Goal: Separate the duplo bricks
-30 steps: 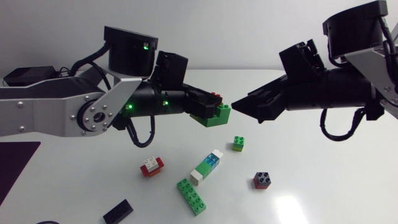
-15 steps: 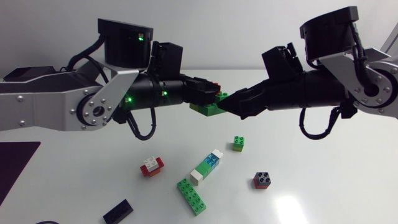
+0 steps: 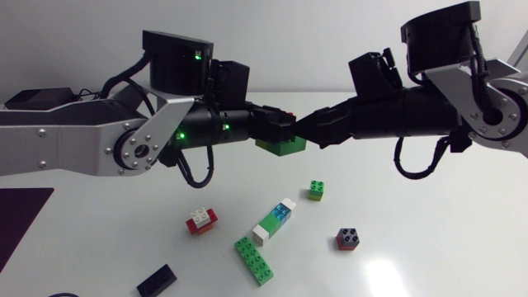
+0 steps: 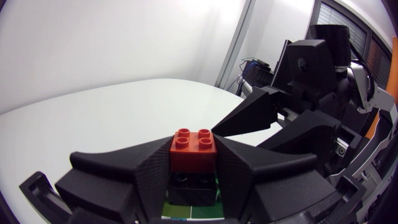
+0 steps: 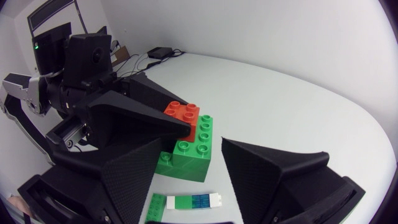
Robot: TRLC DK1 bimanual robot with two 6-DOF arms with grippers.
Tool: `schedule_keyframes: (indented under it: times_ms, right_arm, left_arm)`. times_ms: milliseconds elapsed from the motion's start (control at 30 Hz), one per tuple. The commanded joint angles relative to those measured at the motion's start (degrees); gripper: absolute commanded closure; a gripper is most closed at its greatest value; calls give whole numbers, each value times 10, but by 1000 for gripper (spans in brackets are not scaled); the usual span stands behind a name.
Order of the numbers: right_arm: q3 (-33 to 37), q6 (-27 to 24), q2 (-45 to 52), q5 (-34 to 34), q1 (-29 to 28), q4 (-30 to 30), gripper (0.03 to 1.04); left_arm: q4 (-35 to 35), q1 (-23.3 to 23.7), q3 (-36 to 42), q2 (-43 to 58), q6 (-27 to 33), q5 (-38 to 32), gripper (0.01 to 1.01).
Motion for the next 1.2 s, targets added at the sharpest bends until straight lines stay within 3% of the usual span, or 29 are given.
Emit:
schedule_keyframes:
  times_ms: [0,567,600,867,1100,1167]
  right_arm:
    - [-4,16,14,-1,3,10,452]
    - [-13,17,24,-1,5,6,403]
    - [-14,16,24,0,5,6,420]
    - [-18,16,23,2,7,8,830]
    - [-23,14,18,11,8,17,852]
    - [-26,12,18,13,8,19,852]
  left_arm:
    - [13,-7,21,5,-17,0,797]
    - [17,-5,17,-15,-15,-9,797]
    - [17,-5,17,-16,-15,-9,797]
    - [20,-6,13,-26,-14,-16,797]
    - [20,-8,11,-35,-11,-16,789]
    - [18,-8,14,-42,-11,-15,639]
